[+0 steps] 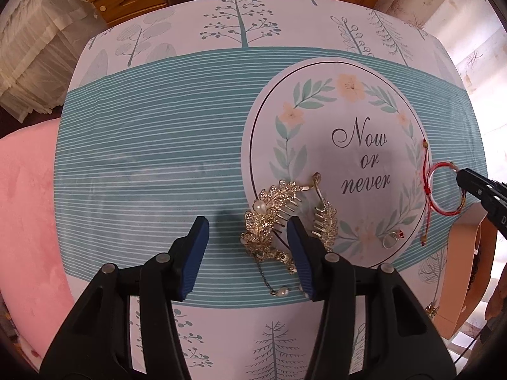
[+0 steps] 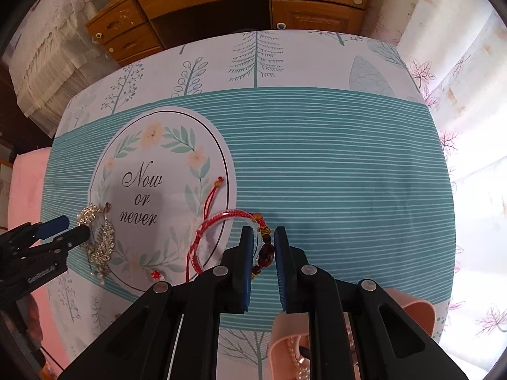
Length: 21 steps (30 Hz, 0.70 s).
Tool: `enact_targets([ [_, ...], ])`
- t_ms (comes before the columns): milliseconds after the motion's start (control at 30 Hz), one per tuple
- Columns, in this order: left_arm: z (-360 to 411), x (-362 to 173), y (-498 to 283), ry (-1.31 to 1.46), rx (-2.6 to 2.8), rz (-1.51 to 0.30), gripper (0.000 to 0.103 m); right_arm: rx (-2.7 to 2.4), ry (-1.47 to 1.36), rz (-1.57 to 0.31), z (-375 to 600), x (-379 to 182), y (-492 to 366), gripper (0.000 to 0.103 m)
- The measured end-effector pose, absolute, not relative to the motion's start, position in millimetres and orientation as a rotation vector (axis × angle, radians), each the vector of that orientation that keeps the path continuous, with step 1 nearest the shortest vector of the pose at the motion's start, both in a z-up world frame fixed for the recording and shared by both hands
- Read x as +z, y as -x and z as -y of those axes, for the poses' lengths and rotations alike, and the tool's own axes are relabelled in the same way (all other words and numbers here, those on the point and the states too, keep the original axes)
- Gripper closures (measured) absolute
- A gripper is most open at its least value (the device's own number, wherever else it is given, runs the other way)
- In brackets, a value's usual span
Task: Organize jewelry
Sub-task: 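Grasp the red string bracelet with the right gripper while the left gripper grasps the gold leaf hair clip, then carry the red bracelet and gold hair clip over the peach tray with both grippers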
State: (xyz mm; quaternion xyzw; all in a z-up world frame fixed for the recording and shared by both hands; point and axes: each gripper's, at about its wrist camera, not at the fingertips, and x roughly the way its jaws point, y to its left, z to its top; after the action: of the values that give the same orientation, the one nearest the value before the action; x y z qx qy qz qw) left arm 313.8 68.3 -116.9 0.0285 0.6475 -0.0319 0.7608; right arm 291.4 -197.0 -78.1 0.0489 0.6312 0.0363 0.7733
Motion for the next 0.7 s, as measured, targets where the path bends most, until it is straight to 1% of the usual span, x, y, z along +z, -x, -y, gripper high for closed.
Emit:
enact_targets([
  [167, -58.6, -123.6, -313.4, -0.096, -0.078, -1.437, 0.070, 0.089, -0.140, -1.359, 208.2, -69.5, -280.1, 0.091],
  [233, -56.3, -126.5, -315.1, -0.089, -0.077, -1.445, 0.078, 0.083, -0.141, -1.350, 208.2, -69.2, -278.6, 0.091],
  [467, -60.0, -123.8, -312.4, -0.034, -0.064, -1.436, 0.080, 0.096, -0.143, -1.344, 208.6, -67.5, -278.1, 0.092],
  [700, -69.4, -92.9, -297.4, -0.020, -0.093, -1.385, 0.080, 0.132, -0.159, -1.304, 210.5, -41.9, -268.2, 0.093],
])
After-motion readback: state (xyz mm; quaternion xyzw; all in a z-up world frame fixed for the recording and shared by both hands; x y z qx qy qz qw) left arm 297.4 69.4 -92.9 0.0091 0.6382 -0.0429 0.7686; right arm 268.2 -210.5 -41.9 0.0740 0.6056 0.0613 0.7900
